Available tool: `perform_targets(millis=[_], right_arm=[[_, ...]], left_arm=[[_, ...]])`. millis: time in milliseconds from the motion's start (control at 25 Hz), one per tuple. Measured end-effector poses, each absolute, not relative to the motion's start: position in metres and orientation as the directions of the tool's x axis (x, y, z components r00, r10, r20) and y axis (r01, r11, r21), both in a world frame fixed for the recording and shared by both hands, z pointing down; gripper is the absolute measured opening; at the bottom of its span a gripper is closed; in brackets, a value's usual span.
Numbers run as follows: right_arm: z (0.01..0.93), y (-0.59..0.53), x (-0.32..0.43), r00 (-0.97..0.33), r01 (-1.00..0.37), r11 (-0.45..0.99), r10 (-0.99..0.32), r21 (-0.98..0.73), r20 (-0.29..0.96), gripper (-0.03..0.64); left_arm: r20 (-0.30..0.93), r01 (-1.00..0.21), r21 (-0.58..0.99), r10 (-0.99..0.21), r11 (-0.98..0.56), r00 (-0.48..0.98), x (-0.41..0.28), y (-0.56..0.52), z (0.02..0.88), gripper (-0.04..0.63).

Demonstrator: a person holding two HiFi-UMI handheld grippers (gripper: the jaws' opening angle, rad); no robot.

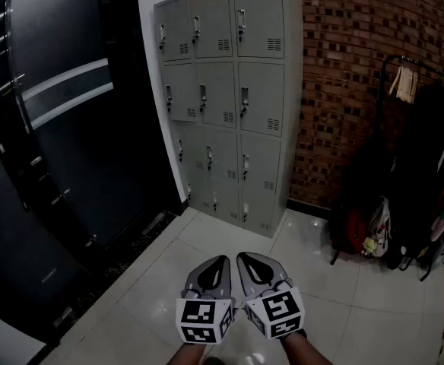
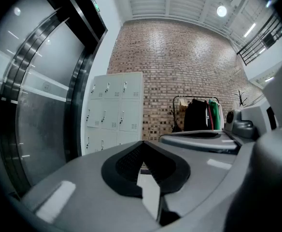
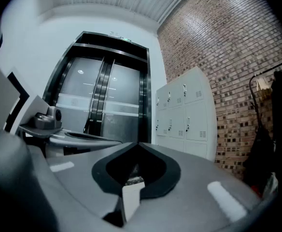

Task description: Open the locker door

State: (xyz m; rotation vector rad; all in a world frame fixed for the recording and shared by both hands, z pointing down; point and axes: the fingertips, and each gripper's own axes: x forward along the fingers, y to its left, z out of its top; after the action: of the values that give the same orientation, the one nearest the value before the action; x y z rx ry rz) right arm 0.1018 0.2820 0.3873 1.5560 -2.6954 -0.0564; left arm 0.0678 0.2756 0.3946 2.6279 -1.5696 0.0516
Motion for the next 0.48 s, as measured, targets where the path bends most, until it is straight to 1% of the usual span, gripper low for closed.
perform_targets(millis=[240, 480], right_arm=[[0.389, 0.247, 0.102, -0.507, -0.861, 0.506, -0.862, 0.055, 0.005, 0.0], [0.392, 0.188, 0.089, -0.504, -0.861, 0.503, -0.864, 0.074, 0.007, 0.0]], left_arm=[[0.064, -0.888, 0.056, -0.886, -0.456, 0.459, 0.064, 0.241, 0.395, 0.006], [0.046, -0.89, 0.066, -0.889, -0.452, 0.455, 0.049, 0.179, 0.397, 0.006]])
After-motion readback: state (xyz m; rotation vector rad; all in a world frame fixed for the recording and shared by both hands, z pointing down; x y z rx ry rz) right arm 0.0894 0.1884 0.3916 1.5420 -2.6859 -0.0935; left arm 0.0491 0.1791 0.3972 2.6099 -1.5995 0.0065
